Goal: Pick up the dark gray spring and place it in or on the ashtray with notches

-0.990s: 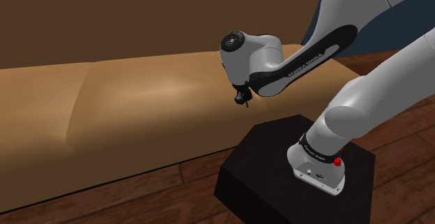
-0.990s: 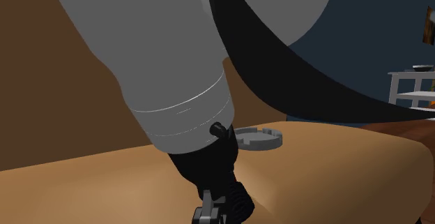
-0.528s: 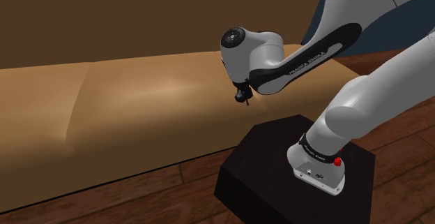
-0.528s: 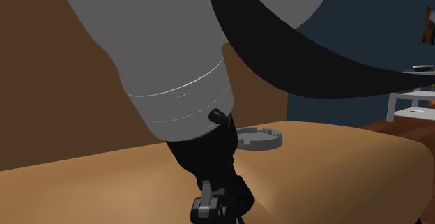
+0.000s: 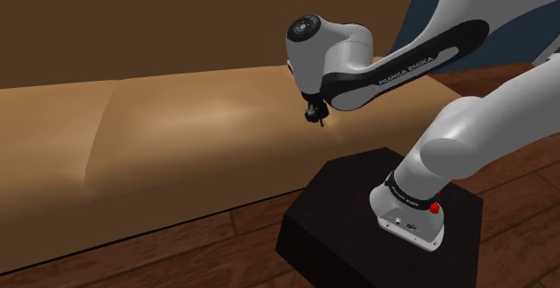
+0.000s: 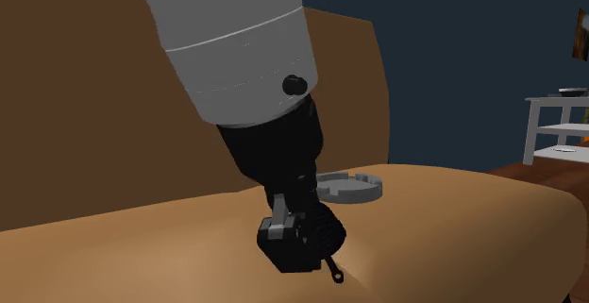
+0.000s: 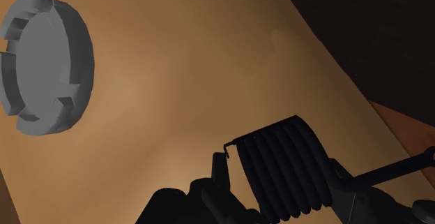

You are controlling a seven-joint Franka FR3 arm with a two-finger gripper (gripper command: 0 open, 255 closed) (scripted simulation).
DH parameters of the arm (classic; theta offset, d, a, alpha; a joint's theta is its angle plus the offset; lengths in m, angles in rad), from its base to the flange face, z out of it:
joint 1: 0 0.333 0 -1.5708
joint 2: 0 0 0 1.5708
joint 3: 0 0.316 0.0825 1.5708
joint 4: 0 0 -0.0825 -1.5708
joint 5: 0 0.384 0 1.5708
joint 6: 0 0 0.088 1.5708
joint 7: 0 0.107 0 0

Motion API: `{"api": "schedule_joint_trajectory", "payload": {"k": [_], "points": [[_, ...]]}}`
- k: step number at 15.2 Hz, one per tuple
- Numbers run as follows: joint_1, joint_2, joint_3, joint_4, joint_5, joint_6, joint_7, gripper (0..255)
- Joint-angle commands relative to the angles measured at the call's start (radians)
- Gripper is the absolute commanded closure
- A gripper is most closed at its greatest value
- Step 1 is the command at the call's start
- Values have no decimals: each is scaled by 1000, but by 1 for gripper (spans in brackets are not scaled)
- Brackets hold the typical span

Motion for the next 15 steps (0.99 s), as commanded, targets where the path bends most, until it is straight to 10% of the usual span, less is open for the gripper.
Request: {"api": "schedule_joint_trajectory", "payload": {"k": [1,15], "points": [[8,-26,-7,10,15,-31,-24,255],[-19,-116,-93,69,6,-128,-174,255]]}}
